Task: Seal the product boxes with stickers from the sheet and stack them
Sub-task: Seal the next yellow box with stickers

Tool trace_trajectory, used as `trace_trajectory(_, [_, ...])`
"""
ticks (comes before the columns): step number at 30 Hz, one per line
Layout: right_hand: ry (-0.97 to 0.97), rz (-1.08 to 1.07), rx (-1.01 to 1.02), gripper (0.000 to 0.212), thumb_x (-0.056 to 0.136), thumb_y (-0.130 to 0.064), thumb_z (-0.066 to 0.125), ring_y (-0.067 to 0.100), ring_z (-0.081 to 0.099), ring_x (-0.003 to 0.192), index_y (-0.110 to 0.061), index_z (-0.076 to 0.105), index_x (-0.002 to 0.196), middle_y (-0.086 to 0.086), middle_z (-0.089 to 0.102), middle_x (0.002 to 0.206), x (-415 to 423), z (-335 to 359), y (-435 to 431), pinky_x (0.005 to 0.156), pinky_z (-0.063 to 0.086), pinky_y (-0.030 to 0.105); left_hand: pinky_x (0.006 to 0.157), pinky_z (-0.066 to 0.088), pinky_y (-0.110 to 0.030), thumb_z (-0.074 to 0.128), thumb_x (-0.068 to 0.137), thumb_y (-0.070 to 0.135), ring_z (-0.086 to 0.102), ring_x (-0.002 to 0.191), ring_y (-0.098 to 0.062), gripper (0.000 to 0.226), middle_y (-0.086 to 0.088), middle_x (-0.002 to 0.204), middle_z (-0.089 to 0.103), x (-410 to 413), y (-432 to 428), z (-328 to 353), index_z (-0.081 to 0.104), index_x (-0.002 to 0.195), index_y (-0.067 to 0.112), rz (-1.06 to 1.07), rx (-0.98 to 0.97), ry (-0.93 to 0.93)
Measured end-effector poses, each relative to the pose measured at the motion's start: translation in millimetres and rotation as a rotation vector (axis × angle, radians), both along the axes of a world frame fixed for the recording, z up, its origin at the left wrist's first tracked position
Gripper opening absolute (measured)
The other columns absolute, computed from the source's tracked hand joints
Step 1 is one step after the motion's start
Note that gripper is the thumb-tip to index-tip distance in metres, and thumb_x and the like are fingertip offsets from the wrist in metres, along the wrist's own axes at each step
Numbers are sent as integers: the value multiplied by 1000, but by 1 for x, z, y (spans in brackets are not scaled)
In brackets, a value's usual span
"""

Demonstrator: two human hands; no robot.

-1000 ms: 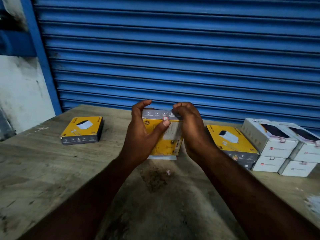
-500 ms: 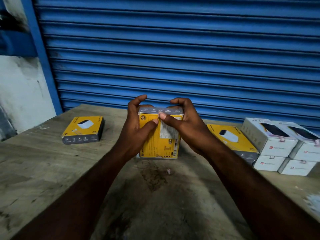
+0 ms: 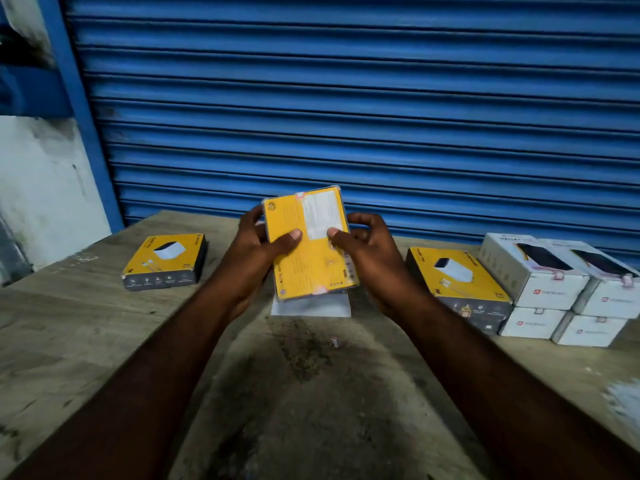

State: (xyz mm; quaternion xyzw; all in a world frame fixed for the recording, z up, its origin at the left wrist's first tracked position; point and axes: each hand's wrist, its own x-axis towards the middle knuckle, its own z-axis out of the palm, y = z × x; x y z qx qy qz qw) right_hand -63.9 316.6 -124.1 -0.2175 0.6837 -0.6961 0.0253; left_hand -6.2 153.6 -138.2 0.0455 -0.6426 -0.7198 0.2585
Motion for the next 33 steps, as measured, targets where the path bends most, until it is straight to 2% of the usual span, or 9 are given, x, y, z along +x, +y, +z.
trace_trajectory(3, [-78, -72, -64, 35, 92, -26, 67, 23, 70, 87, -19, 49, 121, 8, 70, 100, -8, -1, 5, 74, 57, 40, 90, 58, -41, 75, 77, 28, 72, 103, -17, 83, 2, 125, 68, 7, 7, -1, 33, 148, 27, -187, -117, -168])
trace_trajectory(5, [-111, -80, -73, 29, 95, -25, 62, 22, 70, 84, -17, 51, 121, 8, 70, 101, -12, -1, 8, 65, 59, 33, 81, 61, -42, 72, 84, 23, 73, 100, -17, 74, 7, 122, 69, 9, 10, -3, 33, 146, 33, -261, -120, -208])
trace_trajectory(8, [-87, -75, -16, 25, 101, -19, 50, 17, 66, 76, -11, 55, 124, 10, 69, 105, -16, -5, 6, 47, 47, 16, 68, 62, -39, 66, 93, 14, 74, 97, -18, 63, 7, 113, 74, 7, 11, -4, 36, 145, 31, -242, -47, -187])
trace_trajectory(10, [102, -92, 98, 30, 98, -17, 50, 19, 65, 95, -13, 54, 128, 7, 66, 116, -18, -11, 3, 69, 55, 25, 64, 62, -38, 64, 95, 14, 75, 92, -18, 58, 7, 106, 76, 4, 11, -4, 38, 144, 30, -178, 8, -158])
trace_trajectory(12, [346, -72, 201, 38, 93, -18, 51, 19, 58, 116, -14, 54, 131, 5, 60, 129, -16, -16, 3, 95, 52, 40, 61, 61, -35, 63, 96, 15, 76, 89, -19, 56, 4, 112, 73, 1, 10, -5, 38, 144, 28, -99, 37, -128])
trace_trajectory(16, [699, -37, 364, 37, 94, -15, 47, 20, 44, 133, -10, 63, 127, 7, 50, 142, -7, -20, 3, 113, 35, 35, 60, 60, -31, 64, 96, 19, 75, 88, -18, 58, -5, 129, 65, -2, 3, -5, 37, 147, 24, 13, 104, -82])
trace_trajectory(20, [856, -6, 469, 38, 96, -20, 47, 23, 39, 136, -12, 61, 130, 8, 48, 146, 0, -24, 1, 114, 31, 37, 62, 59, -29, 63, 97, 20, 75, 87, -16, 51, -5, 128, 65, -2, 0, -5, 41, 143, 24, 50, 115, -48])
trace_trajectory(28, [840, -5, 380, 34, 89, -17, 55, 12, 44, 128, -16, 68, 121, 1, 56, 136, -3, -26, 1, 104, 37, 25, 63, 60, -30, 62, 97, 18, 75, 88, -15, 57, -5, 130, 64, -2, 1, -8, 36, 148, 23, 91, 62, -22])
trace_trajectory(33, [770, 10, 297, 28, 85, -12, 63, 12, 52, 121, -17, 71, 111, 0, 62, 126, -3, -27, -2, 99, 44, 29, 63, 61, -31, 62, 97, 16, 75, 88, -17, 58, -5, 130, 64, -3, 2, -9, 36, 148, 24, 104, 52, -22])
